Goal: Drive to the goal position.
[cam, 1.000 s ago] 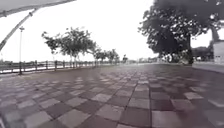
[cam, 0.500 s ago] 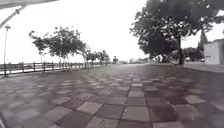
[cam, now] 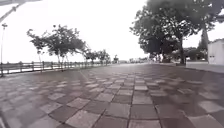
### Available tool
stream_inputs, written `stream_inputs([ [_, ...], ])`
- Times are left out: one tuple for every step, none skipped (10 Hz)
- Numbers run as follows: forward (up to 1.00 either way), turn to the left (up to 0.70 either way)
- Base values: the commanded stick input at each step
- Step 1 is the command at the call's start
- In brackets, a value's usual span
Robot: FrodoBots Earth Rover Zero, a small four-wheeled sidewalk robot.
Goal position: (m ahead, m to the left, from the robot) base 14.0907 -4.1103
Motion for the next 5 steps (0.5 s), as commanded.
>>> stream_inputs([
  [1.0, 0.0],
  [1.0, 0.0],
  [1.0, 0.0],
  [1.0, 0.0],
  [1.0, -0.11],
])
